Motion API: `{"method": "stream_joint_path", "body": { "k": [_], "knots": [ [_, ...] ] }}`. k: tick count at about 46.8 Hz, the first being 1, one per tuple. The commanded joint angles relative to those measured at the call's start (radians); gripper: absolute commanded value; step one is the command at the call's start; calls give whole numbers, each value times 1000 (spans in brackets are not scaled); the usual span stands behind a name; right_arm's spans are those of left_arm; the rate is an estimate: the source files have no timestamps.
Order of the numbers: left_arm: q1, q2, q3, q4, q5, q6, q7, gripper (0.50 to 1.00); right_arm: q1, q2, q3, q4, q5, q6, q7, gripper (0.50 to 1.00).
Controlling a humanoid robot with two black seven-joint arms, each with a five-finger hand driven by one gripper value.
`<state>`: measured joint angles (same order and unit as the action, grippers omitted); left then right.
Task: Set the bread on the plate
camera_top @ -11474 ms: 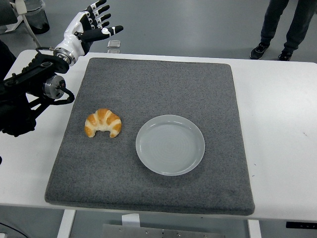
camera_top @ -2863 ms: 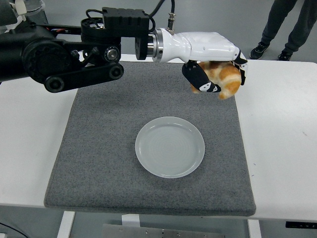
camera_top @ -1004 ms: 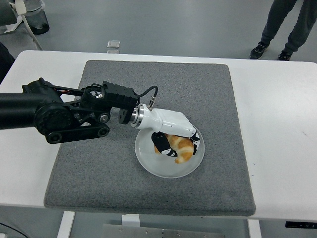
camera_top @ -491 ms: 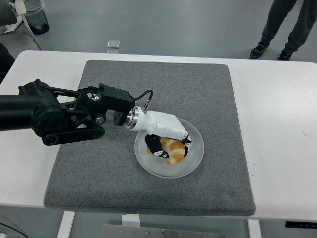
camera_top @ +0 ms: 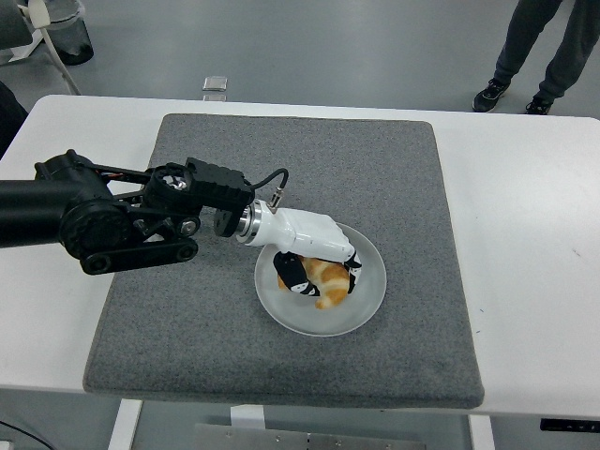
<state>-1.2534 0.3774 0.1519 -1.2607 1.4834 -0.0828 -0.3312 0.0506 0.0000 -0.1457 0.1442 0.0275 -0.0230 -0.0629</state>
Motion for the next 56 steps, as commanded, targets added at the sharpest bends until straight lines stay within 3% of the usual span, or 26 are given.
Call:
{"method": "stream_joint_path", "body": {
  "k": [1, 5, 15, 38, 56],
  "knots": [
    [0, 0, 0, 0, -2, 0, -2, 726, 0, 0, 0, 0, 0, 0, 0, 932],
    [0, 0, 0, 0, -6, 0, 0, 840, 0, 0, 0, 0, 0, 0, 0, 932],
    [12, -2, -2, 1, -15, 2, 0, 990, 0, 0, 0, 0, -1, 0, 0, 930],
    [-4, 5, -87, -29, -118, -9, 0, 994, 0, 0, 0, 0, 0, 0, 0, 930],
    [-12, 31, -278, -49, -209, -103, 0, 994, 0, 0, 0, 0, 0, 0, 0, 932]
  ]
}}
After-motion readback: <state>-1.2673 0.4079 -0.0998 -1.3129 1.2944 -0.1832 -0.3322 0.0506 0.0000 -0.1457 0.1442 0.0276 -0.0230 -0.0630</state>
